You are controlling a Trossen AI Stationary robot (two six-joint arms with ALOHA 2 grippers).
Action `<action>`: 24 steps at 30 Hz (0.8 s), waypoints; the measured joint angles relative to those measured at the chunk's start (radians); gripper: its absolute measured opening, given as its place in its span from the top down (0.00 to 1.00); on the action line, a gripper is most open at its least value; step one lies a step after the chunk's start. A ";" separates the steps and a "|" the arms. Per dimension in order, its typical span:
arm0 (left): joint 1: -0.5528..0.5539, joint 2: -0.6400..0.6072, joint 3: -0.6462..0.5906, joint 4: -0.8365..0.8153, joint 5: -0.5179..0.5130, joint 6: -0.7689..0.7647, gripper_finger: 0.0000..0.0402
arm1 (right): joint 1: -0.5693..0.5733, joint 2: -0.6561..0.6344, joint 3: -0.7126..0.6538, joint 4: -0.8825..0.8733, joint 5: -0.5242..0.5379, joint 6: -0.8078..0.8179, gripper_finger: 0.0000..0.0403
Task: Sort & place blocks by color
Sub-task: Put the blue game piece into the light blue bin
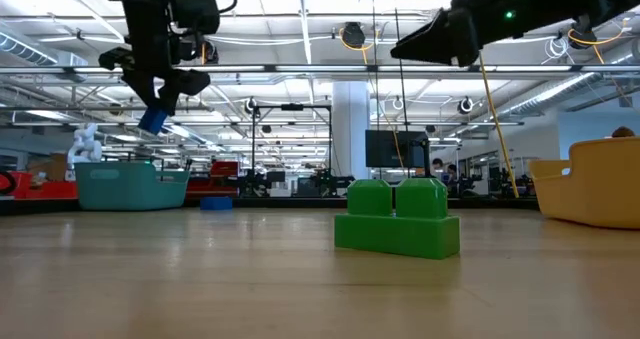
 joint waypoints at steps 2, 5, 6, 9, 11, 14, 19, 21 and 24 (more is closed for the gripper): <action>0.015 0.000 0.000 0.005 0.006 0.000 0.60 | 0.000 -0.023 -0.029 0.054 0.000 -0.013 0.37; 0.034 0.000 0.000 0.017 0.053 0.020 0.55 | 0.000 -0.053 -0.066 0.119 0.000 -0.015 0.37; 0.041 0.000 0.000 0.016 0.066 0.024 0.53 | 0.000 -0.061 -0.077 0.144 0.000 -0.016 0.37; 0.059 0.000 0.000 0.016 0.105 0.021 0.46 | 0.000 -0.077 -0.106 0.193 0.000 -0.036 0.37; 0.073 0.000 0.000 0.013 0.119 0.025 0.42 | 0.000 -0.083 -0.113 0.202 0.000 -0.045 0.37; 0.095 0.000 0.000 0.011 0.129 0.029 0.36 | 0.000 -0.086 -0.115 0.205 0.000 -0.046 0.37; 0.107 0.000 0.000 0.012 0.131 0.031 0.28 | 0.000 -0.085 -0.115 0.203 0.000 -0.046 0.37; 0.106 0.000 0.000 0.020 0.131 0.031 0.26 | 0.000 -0.085 -0.115 0.203 0.000 -0.049 0.37; 0.100 0.000 0.000 0.100 0.155 0.060 0.25 | 0.000 -0.085 -0.115 0.203 0.000 -0.070 0.37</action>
